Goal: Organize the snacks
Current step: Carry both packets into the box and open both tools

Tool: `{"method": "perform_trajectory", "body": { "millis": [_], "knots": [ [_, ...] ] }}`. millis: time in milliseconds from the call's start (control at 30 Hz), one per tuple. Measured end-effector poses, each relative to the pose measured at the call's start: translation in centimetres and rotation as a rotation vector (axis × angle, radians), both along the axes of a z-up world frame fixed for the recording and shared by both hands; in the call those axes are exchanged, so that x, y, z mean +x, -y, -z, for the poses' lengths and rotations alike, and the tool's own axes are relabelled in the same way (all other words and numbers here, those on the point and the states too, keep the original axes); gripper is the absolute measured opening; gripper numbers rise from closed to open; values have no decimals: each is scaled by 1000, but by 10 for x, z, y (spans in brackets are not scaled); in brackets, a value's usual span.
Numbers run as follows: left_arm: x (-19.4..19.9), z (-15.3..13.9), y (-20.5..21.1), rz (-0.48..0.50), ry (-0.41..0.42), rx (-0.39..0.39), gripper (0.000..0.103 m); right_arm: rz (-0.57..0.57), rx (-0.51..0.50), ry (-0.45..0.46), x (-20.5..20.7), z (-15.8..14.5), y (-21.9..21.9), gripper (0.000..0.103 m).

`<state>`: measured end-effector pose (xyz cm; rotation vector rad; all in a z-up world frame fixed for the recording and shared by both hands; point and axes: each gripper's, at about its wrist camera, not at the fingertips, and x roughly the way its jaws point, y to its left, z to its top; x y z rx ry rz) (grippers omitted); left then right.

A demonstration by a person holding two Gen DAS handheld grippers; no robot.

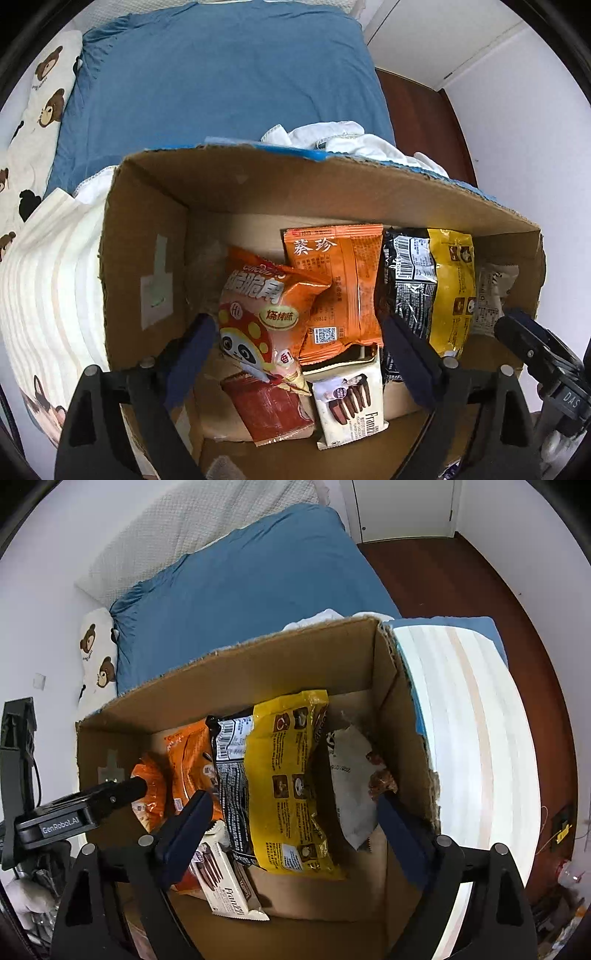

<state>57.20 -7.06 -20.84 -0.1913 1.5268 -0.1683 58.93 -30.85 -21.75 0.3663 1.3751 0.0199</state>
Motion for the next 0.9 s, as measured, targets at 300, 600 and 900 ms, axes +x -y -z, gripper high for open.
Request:
{"method": "perform_trajectory", "body": {
  "millis": [300,600,900],
  "knots": [
    [-7,-8,1,13,47,31,92,-15,-73,2,-15,-11,-9,95],
    [-50,-33,-1,-8,188,82,92,-42,-183,49,-51,-27,-22,100],
    [-109,-65,1,-25,342,102,92,-22,-241,179,-114,-59,-28,100]
  ]
}}
